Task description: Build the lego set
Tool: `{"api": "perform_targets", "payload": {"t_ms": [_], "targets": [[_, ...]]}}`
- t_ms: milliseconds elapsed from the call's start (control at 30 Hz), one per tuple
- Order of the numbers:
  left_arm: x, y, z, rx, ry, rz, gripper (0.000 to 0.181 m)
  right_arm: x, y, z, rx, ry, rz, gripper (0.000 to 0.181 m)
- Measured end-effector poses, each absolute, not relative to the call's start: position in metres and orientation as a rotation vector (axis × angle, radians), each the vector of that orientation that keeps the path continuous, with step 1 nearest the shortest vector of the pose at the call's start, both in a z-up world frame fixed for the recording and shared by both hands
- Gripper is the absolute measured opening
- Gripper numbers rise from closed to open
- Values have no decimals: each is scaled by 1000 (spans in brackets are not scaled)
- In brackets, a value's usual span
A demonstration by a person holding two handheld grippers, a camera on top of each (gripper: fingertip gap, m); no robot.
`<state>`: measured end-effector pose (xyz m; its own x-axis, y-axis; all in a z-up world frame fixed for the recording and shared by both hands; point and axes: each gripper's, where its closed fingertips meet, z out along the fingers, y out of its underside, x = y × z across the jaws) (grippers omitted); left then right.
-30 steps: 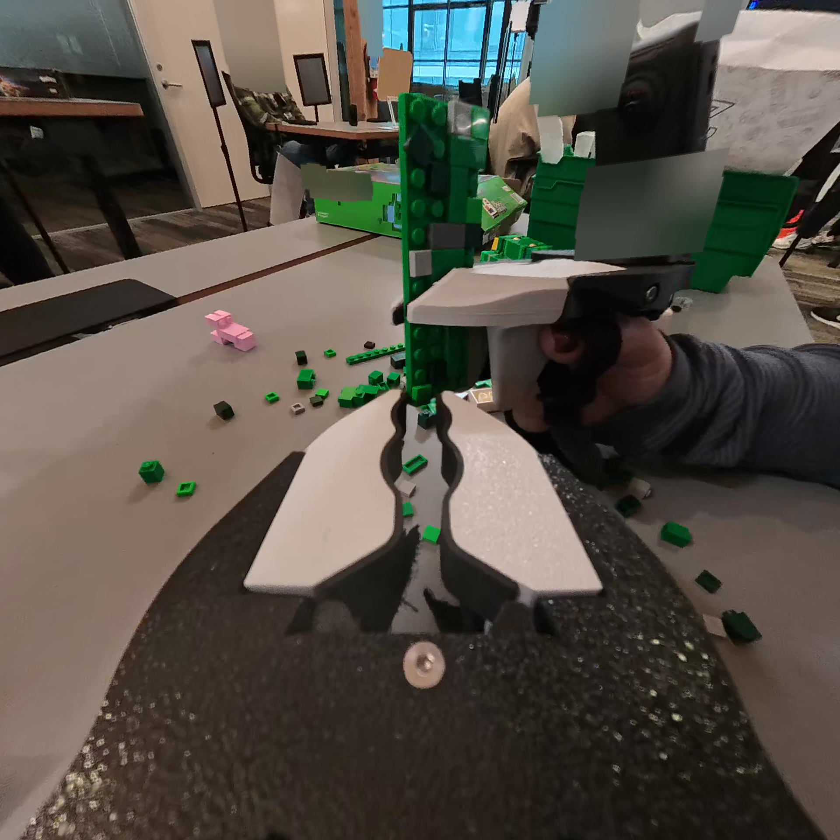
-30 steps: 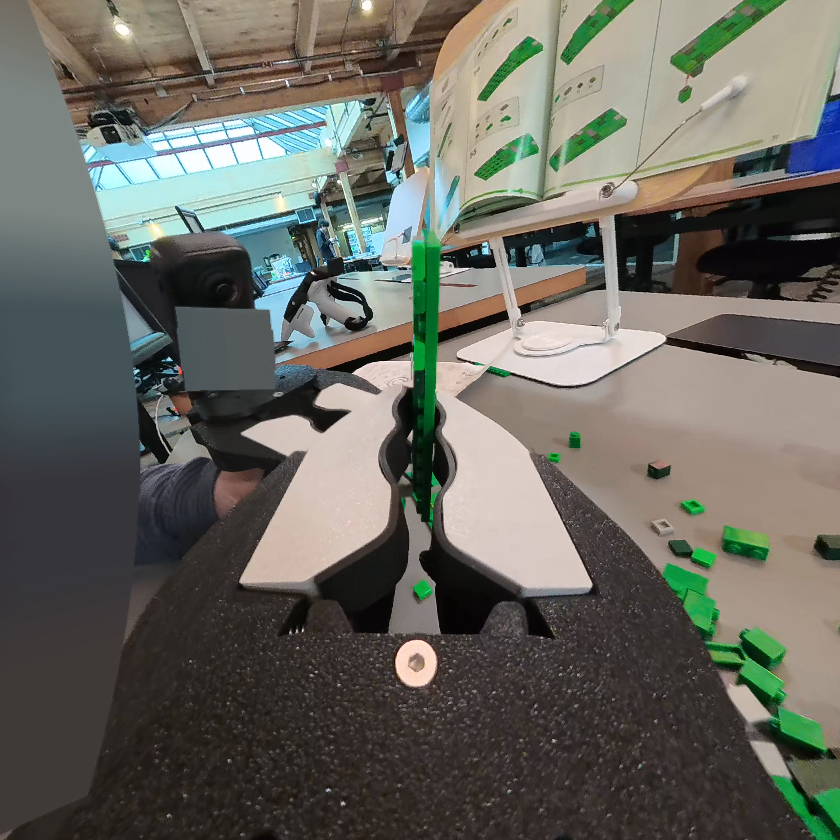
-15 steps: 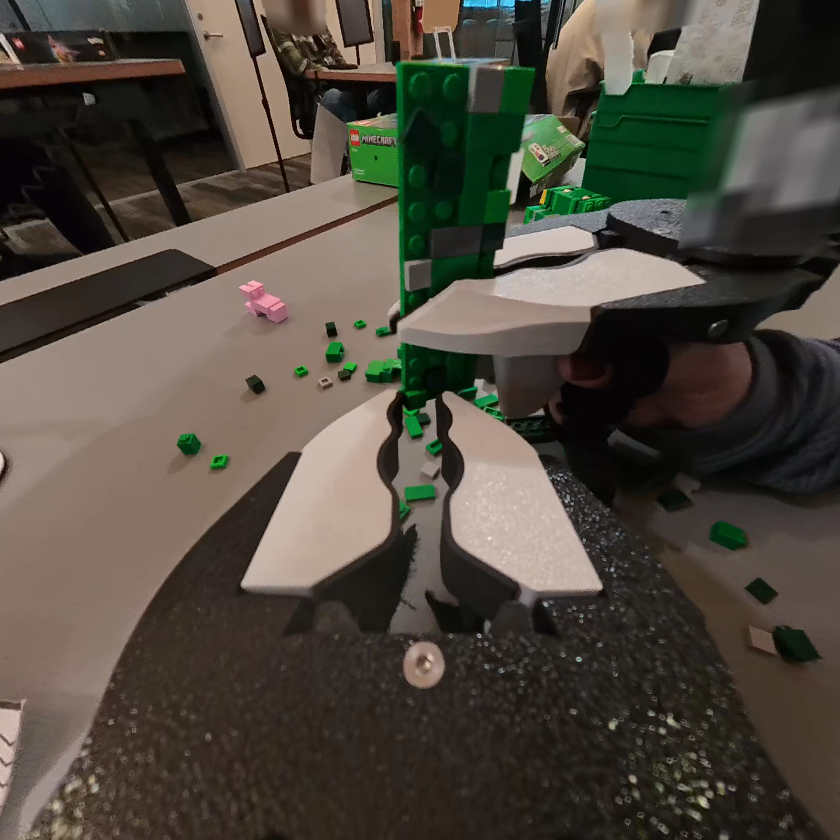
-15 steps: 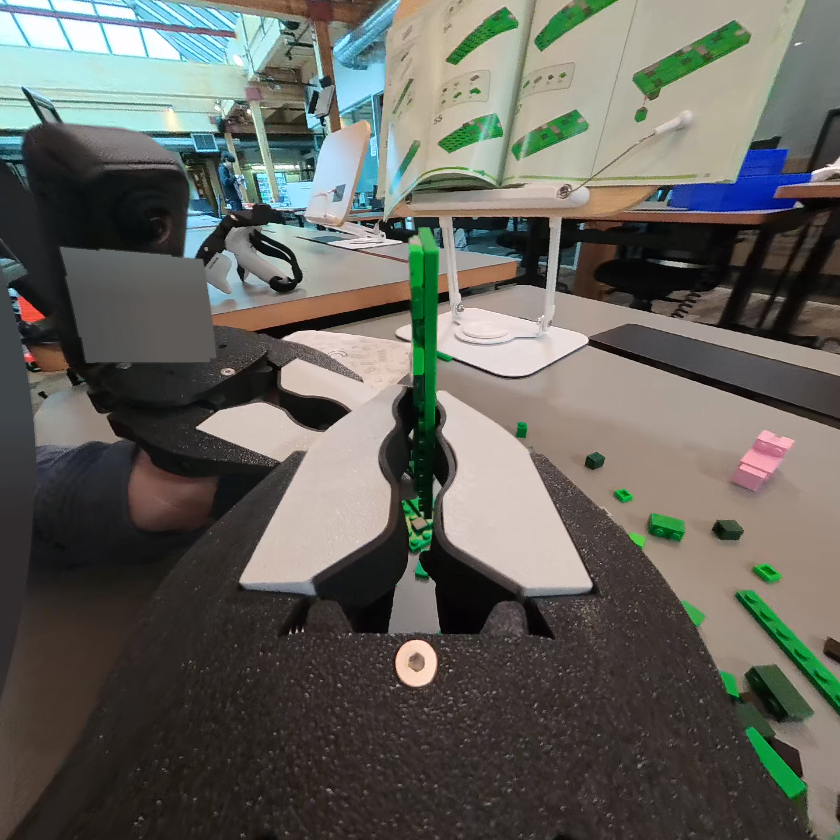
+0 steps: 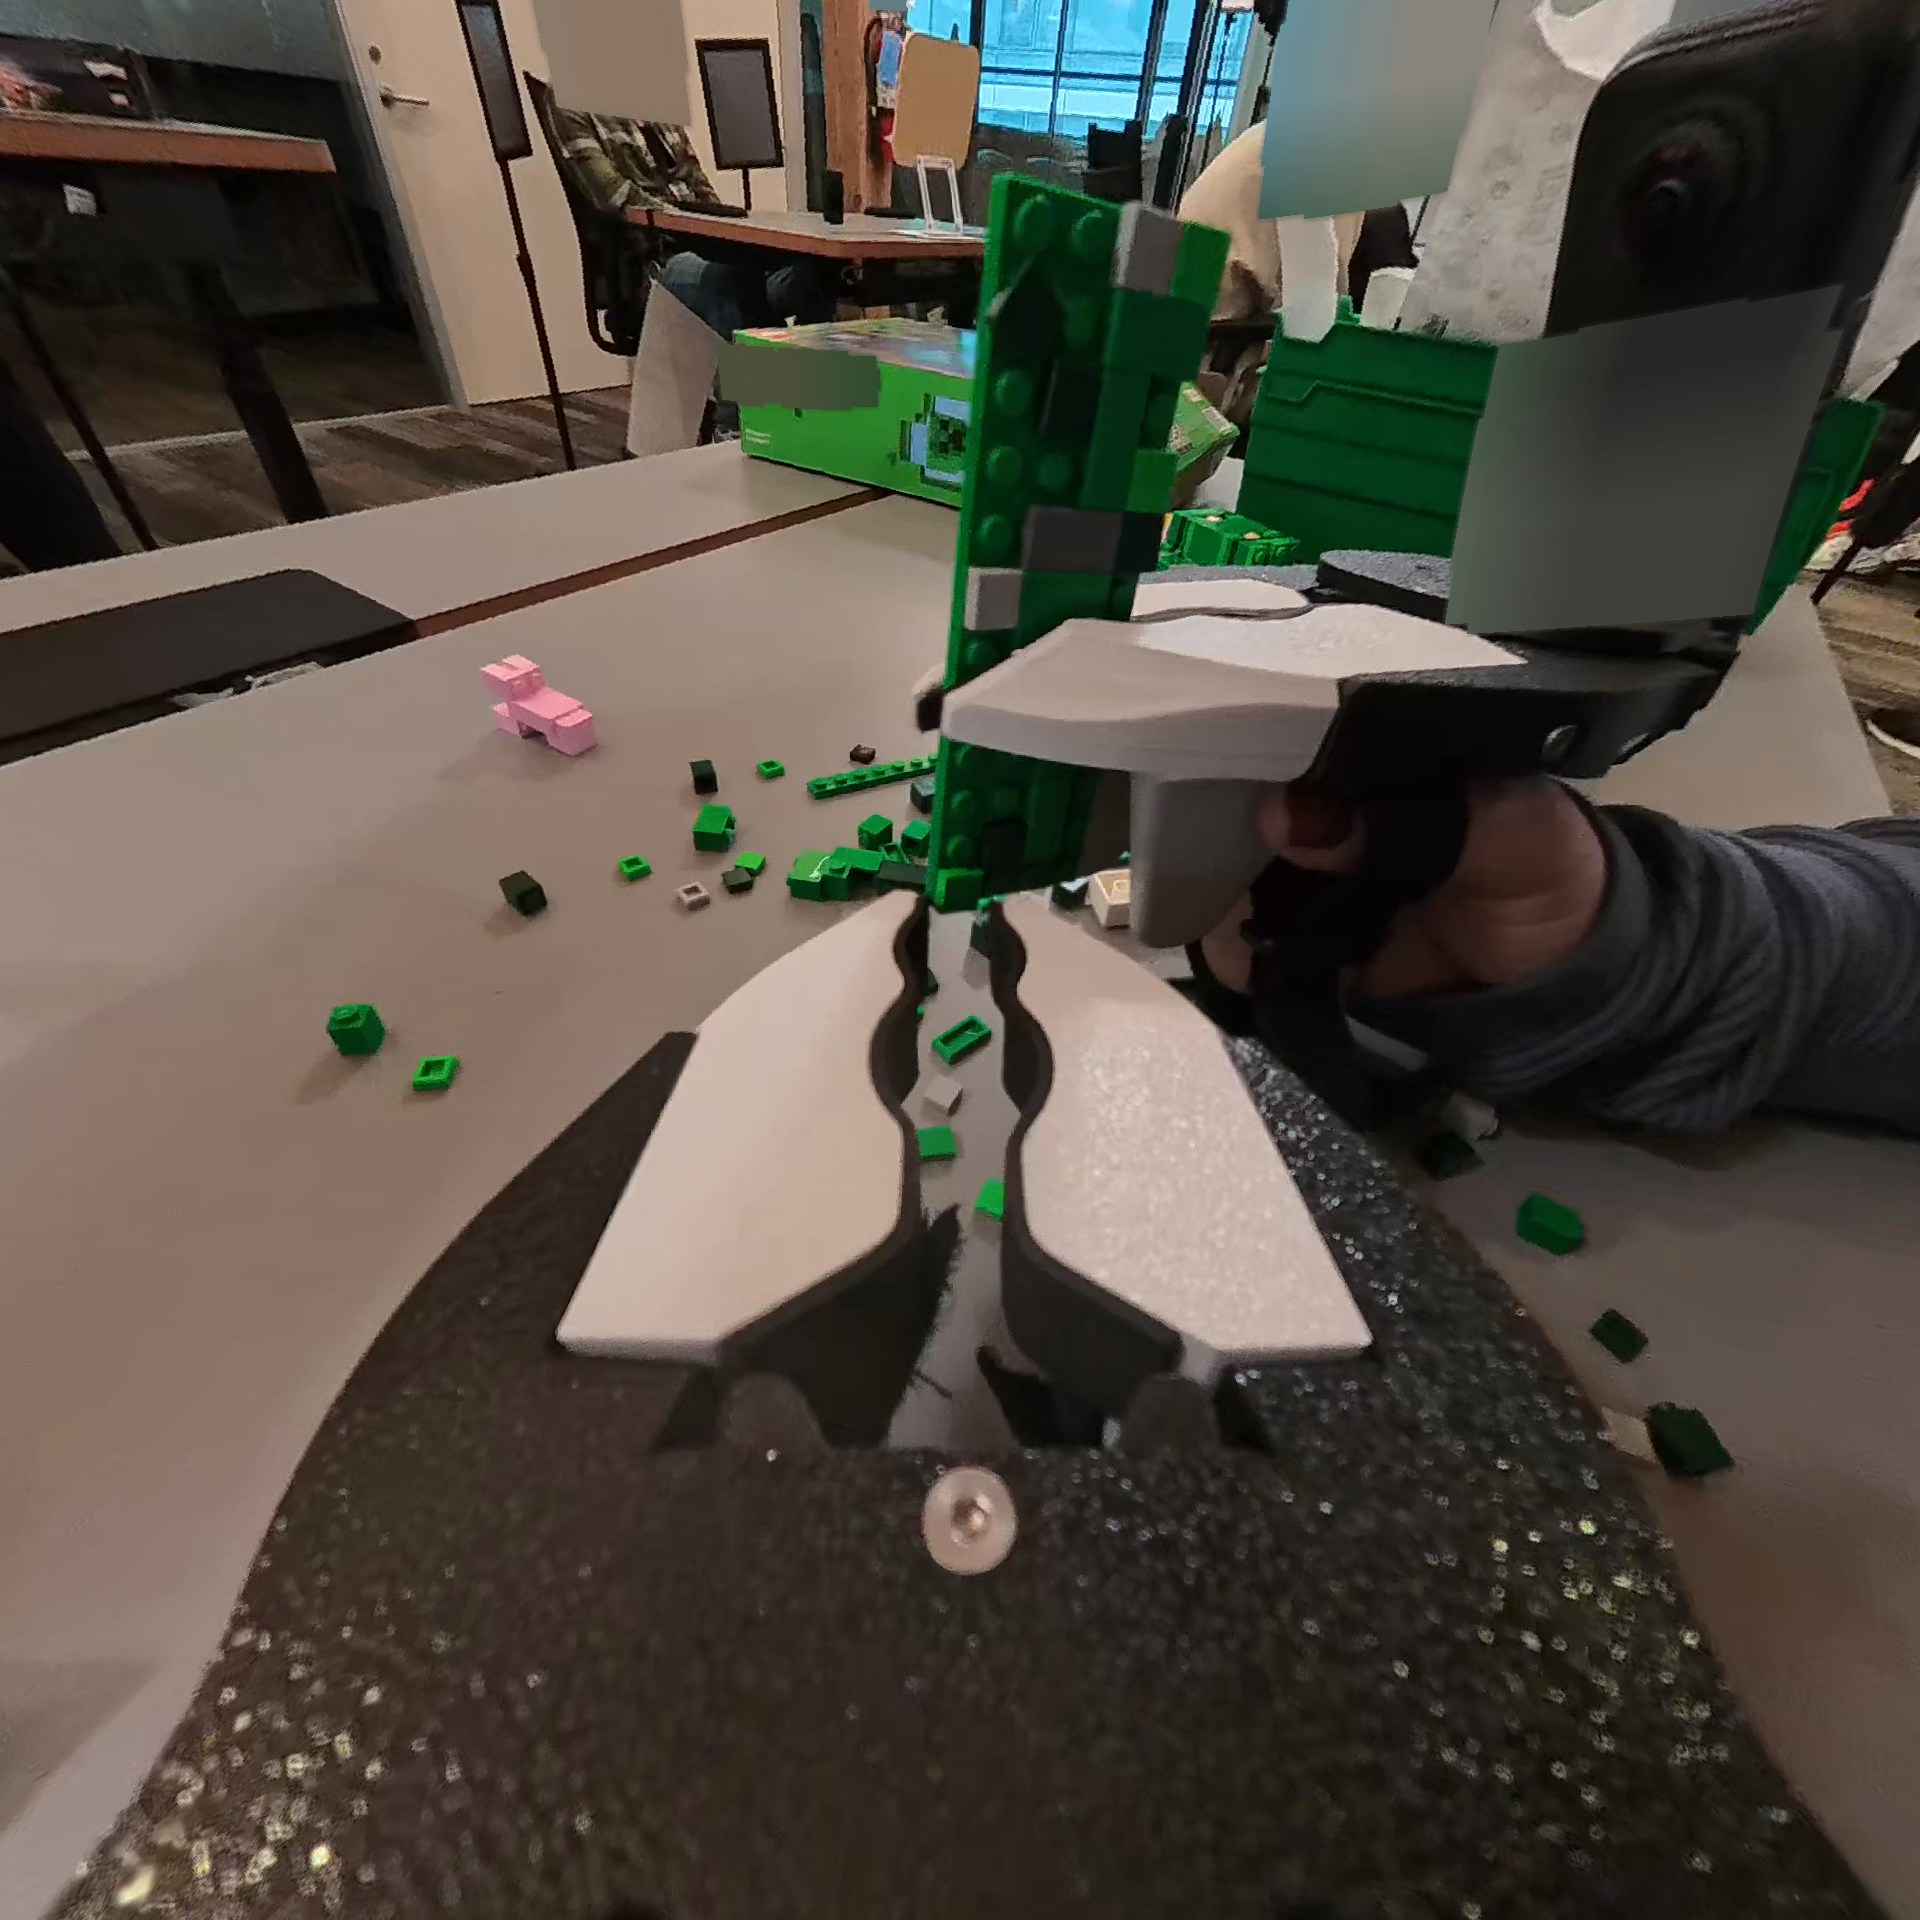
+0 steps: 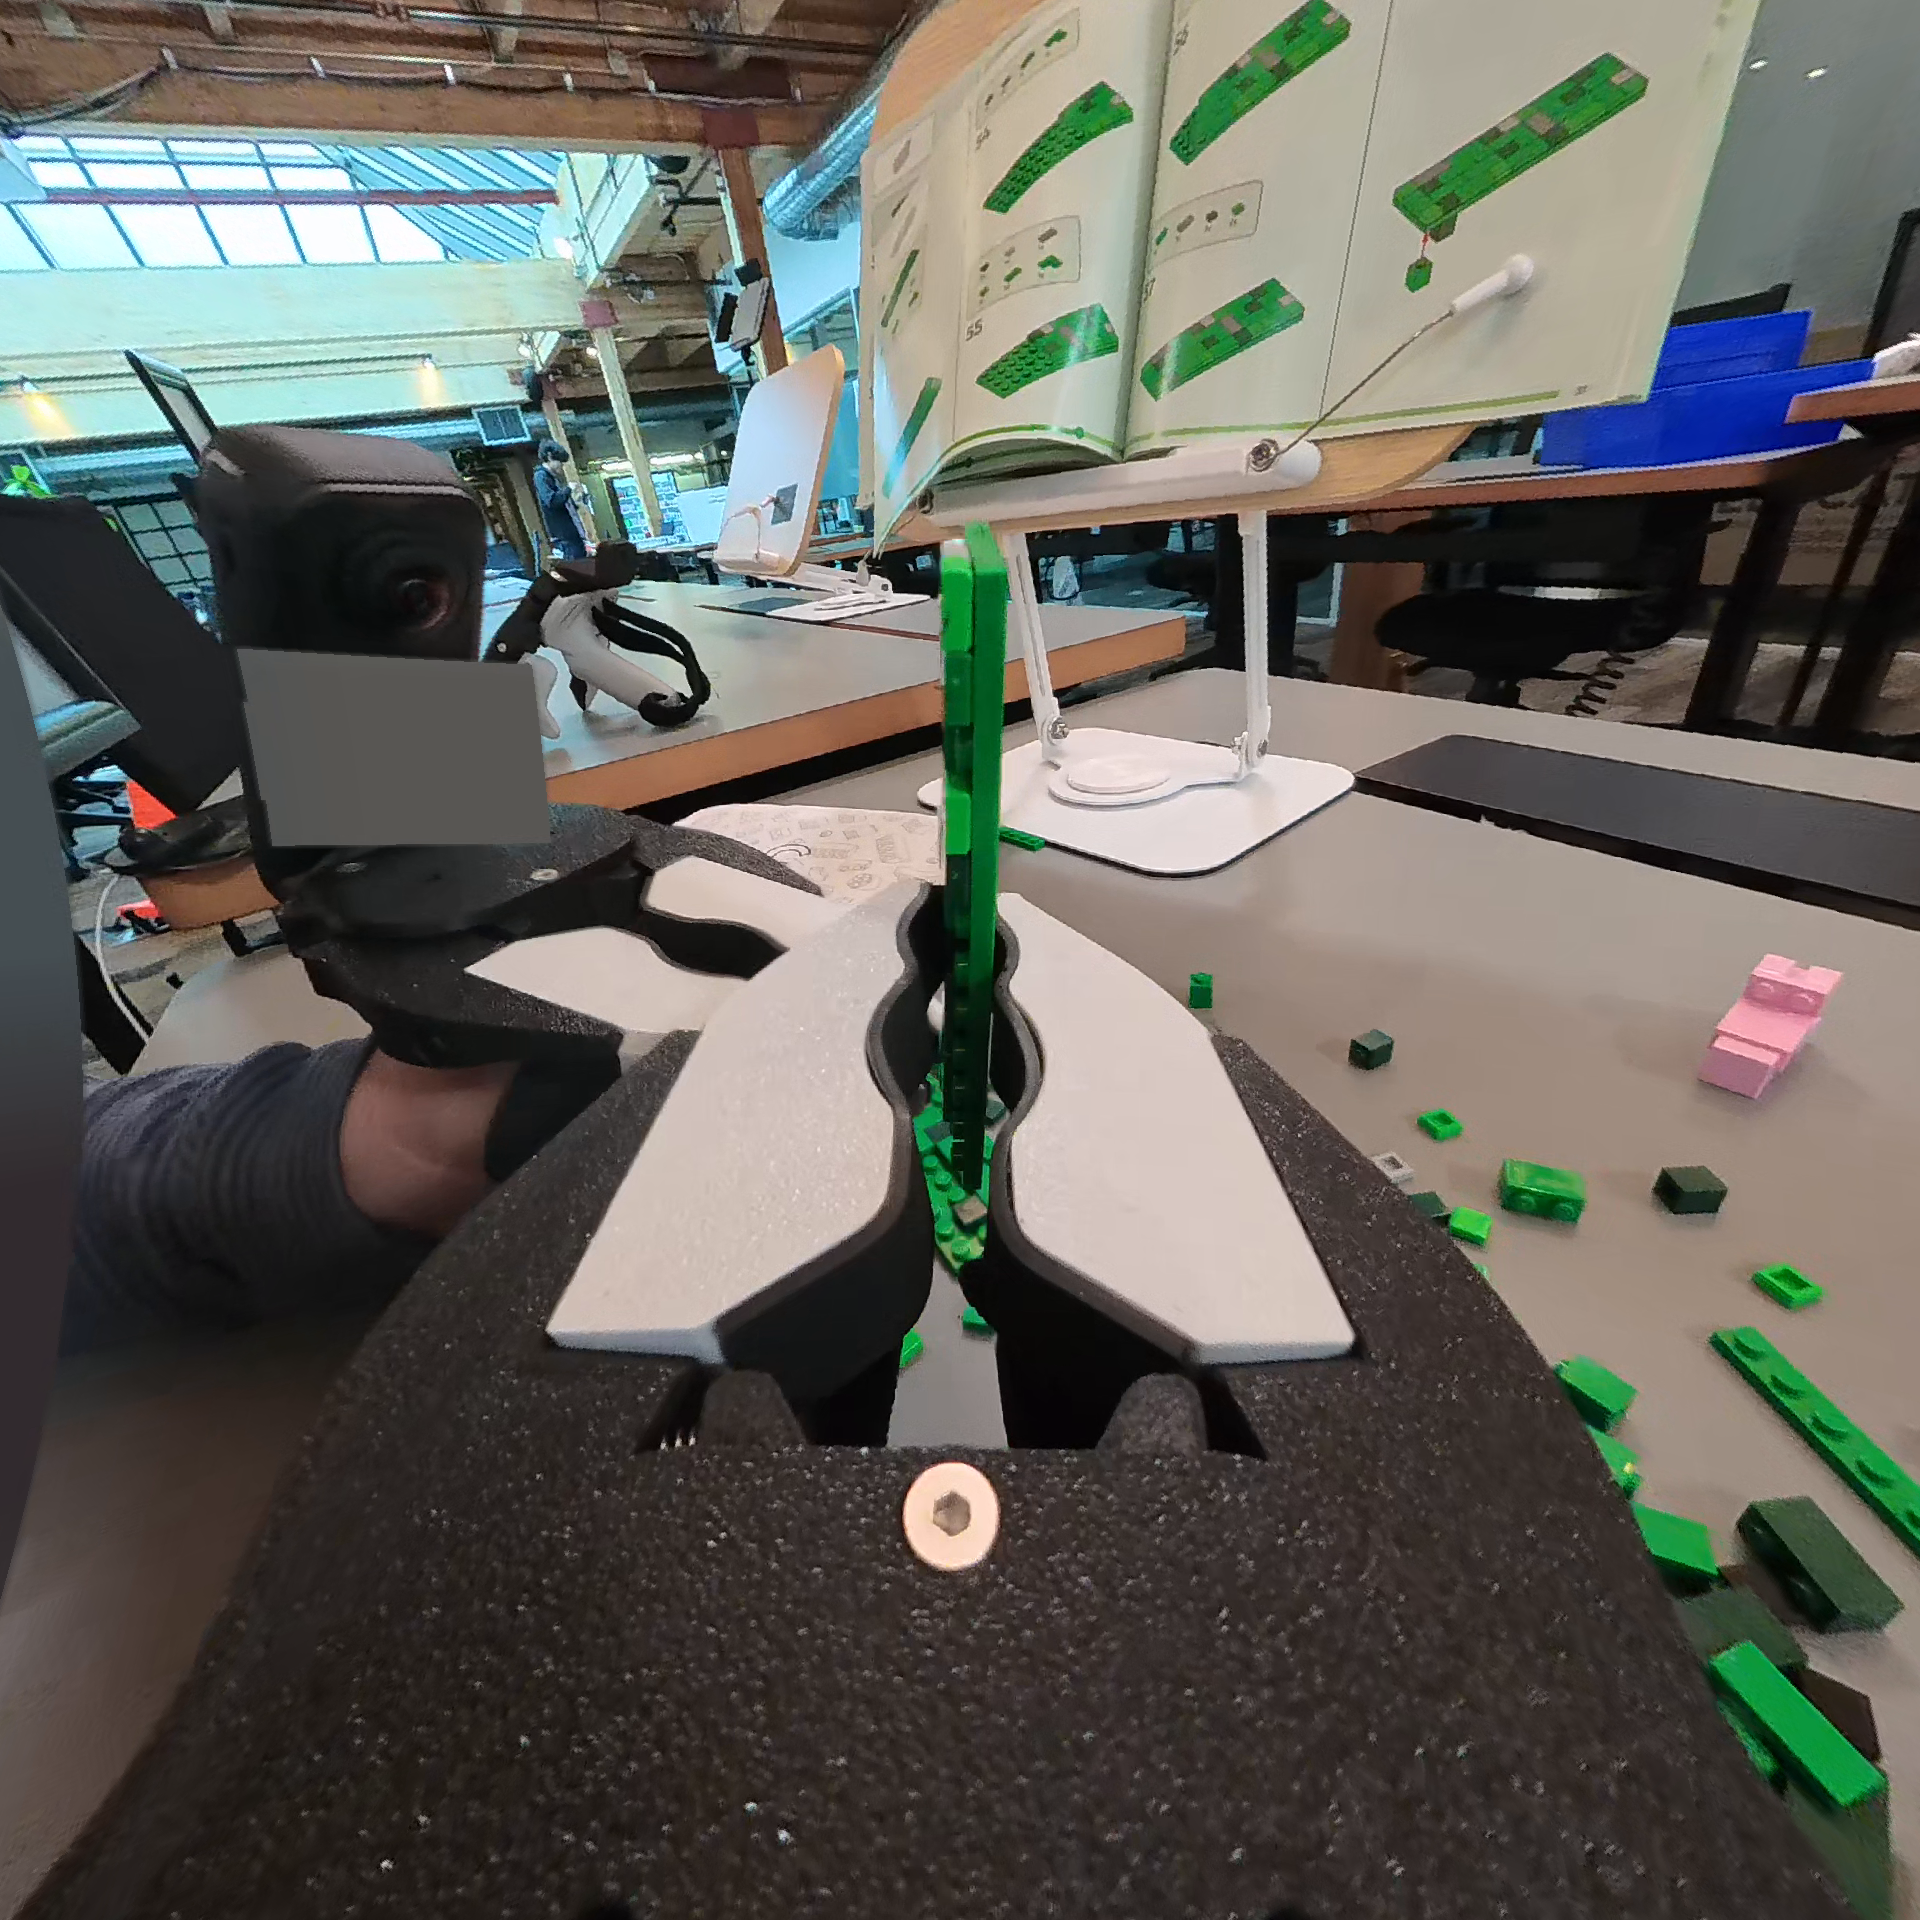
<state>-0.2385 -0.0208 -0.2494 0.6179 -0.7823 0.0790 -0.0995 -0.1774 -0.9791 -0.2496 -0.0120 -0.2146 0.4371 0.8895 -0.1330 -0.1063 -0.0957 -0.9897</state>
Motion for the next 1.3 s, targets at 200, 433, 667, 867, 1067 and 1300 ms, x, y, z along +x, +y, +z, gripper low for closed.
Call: {"api": "perform_targets", "payload": {"t_ms": [200,433,667,867,1067,1300], "targets": [[-238,-20,-254,-1669,785,-630,9,-251,-13,-216,-1425,-755,1006,6],[-238,-19,-255,-1664,807,-546,11,-254,-14,-219,-1448,-745,1010,6],[-239,-21,-257,-1687,829,-552,8,-257,-18,-221,-1460,-817,1030,6],[-236,-30,-267,-1763,905,-672,4,-256,-26,-230,-1475,-1016,1061,6],[-230,-37,-278,-1813,964,-765,4,-252,-31,-242,-1500,-1136,1078,6],[-230,-33,-278,-1794,978,-713,6,-252,-29,-240,-1490,-1116,1053,6]]}}
